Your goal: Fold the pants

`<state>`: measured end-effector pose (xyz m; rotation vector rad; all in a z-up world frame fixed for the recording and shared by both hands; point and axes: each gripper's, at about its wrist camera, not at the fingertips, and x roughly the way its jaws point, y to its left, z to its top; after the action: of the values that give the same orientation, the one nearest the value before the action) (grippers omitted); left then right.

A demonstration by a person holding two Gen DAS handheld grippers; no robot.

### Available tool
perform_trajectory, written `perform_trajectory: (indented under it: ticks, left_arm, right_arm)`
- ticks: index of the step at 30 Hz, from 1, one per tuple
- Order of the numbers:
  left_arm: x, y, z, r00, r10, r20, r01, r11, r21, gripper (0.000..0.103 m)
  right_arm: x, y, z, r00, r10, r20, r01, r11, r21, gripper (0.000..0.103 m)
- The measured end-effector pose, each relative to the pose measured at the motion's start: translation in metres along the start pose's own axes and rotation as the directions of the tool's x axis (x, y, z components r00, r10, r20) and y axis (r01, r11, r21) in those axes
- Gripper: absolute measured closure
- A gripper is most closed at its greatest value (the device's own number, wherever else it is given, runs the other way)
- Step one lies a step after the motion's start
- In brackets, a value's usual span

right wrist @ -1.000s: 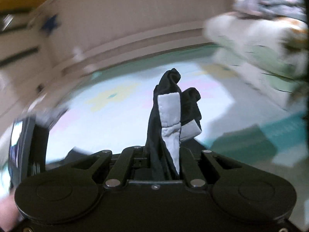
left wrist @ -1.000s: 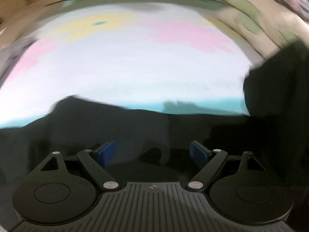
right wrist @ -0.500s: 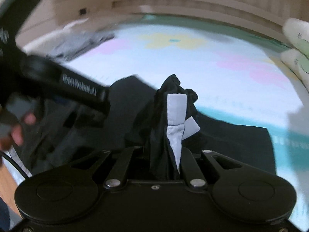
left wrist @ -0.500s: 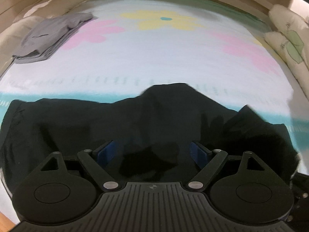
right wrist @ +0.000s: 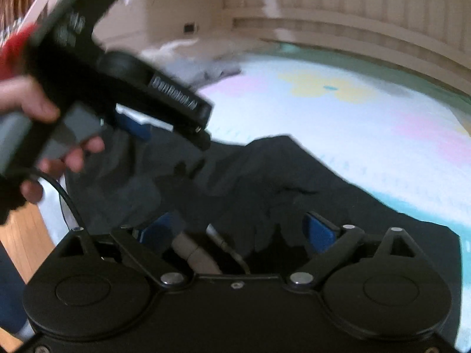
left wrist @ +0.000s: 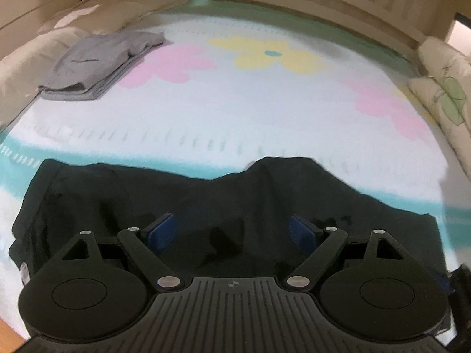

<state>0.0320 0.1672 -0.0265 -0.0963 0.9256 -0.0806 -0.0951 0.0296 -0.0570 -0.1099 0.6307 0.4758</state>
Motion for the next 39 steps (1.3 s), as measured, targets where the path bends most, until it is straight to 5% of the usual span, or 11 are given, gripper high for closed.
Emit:
perform_trajectory:
  ticks: [4, 8, 12, 15, 19, 26, 28, 32, 36, 39]
  left_arm:
    - [0.0, -0.022, -0.003, 0.999, -0.054, 0.003, 0.054, 0.997, 0.06, 0.019]
    - [0.008, -0.052, -0.016, 0.996, -0.089, -0.017, 0.09, 0.982, 0.168, 0.019]
    - [0.022, -0.072, -0.034, 0.993, -0.098, -0.068, 0.113, 0.957, 0.268, 0.019]
    - [0.044, -0.072, -0.047, 0.98, -0.052, -0.191, 0.106, 0.953, 0.284, 0.019]
    - [0.054, -0.065, -0.058, 0.976, -0.032, -0.217, 0.091, 0.96, 0.265, 0.015]
    - [0.052, -0.062, -0.057, 0.975, -0.035, -0.217, 0.092, 0.962, 0.256, 0.015]
    - [0.051, -0.061, -0.058, 0.976, -0.036, -0.217, 0.092, 0.962, 0.257, 0.015]
    - [0.051, -0.063, -0.058, 0.976, -0.039, -0.213, 0.094, 0.962, 0.255, 0.014]
    - [0.051, -0.063, -0.056, 0.977, -0.038, -0.212, 0.093, 0.963, 0.254, 0.014]
    - [0.051, -0.064, -0.057, 0.977, -0.042, -0.211, 0.093, 0.966, 0.243, 0.014]
  right_arm:
    - [-0.021, -0.037, 0.009, 0.999, -0.029, 0.025, 0.025, 0.99, 0.138, 0.0]
    - [-0.02, -0.096, 0.014, 0.991, -0.114, -0.073, 0.131, 0.941, 0.313, 0.0]
    - [-0.015, -0.162, 0.003, 0.967, -0.145, -0.209, 0.234, 0.827, 0.511, 0.0]
    - [-0.014, -0.197, -0.017, 0.964, -0.088, -0.25, 0.233, 0.726, 0.647, 0.0]
    - [-0.014, -0.228, -0.034, 0.965, -0.007, -0.262, 0.199, 0.67, 0.715, 0.001]
    - [-0.006, -0.226, -0.043, 0.965, 0.043, -0.26, 0.156, 0.7, 0.697, 0.004]
    - [-0.005, -0.221, -0.039, 0.961, 0.046, -0.273, 0.15, 0.741, 0.655, 0.019]
    - [-0.009, -0.214, -0.036, 0.953, 0.004, -0.304, 0.178, 0.804, 0.567, 0.076]
    - [-0.012, -0.22, -0.042, 0.963, 0.043, -0.266, 0.142, 0.757, 0.638, 0.092]
    - [-0.018, -0.205, -0.033, 0.964, -0.01, -0.267, 0.163, 0.814, 0.557, 0.095]
